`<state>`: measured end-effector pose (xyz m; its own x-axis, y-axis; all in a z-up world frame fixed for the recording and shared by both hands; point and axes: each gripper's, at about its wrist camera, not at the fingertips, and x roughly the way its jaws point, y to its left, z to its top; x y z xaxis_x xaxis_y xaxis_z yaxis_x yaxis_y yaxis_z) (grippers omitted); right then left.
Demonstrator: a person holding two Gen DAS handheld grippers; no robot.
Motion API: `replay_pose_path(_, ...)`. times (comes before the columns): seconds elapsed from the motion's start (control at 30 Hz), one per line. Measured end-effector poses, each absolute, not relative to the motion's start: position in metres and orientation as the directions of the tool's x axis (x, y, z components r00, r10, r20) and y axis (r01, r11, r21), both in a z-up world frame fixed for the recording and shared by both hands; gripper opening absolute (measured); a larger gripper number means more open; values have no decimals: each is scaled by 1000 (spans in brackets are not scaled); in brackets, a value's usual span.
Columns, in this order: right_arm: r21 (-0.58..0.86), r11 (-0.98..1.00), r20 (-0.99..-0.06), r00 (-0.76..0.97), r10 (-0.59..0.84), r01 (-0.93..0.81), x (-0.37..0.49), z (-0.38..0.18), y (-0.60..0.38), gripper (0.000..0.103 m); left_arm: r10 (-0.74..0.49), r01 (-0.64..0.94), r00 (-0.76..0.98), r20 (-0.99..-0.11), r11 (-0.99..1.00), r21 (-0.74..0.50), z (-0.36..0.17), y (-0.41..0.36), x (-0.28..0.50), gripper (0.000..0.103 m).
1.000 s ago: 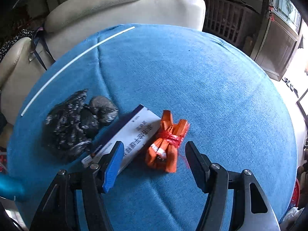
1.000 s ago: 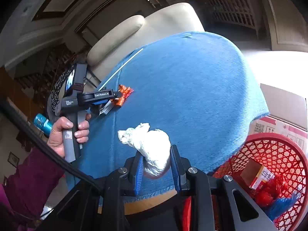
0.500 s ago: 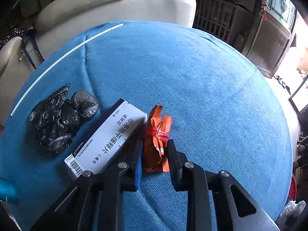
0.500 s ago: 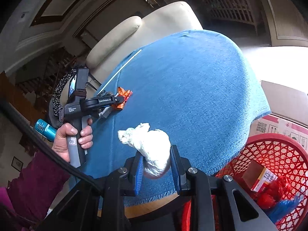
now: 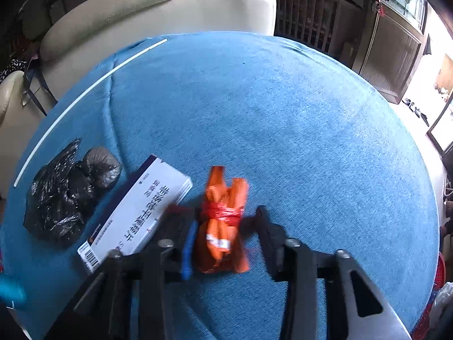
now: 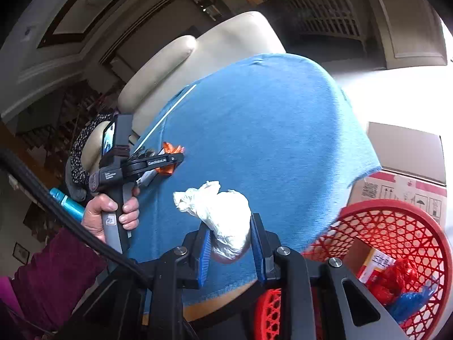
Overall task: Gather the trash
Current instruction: 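Grasp the orange tied bundle with the left gripper while the right holds the tissue, then lift the orange bundle with the left gripper while the right carries the tissue toward the basket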
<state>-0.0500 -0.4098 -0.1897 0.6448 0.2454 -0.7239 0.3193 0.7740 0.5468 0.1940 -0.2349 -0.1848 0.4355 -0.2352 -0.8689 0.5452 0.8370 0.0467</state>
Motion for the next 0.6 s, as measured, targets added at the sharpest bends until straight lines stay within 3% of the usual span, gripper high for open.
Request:
replay_pose_path(0.2, 547, 768, -720, 655, 228, 334, -59, -189, -419, 28, -219, 562, 477, -851, 821, 104, -182, -243, 181, 28)
replay_pose_path(0.6, 547, 770, -716, 659, 229, 327, -68, -186, -416, 28, -314, 621, 521, -794, 777, 100, -136, -220, 111, 28)
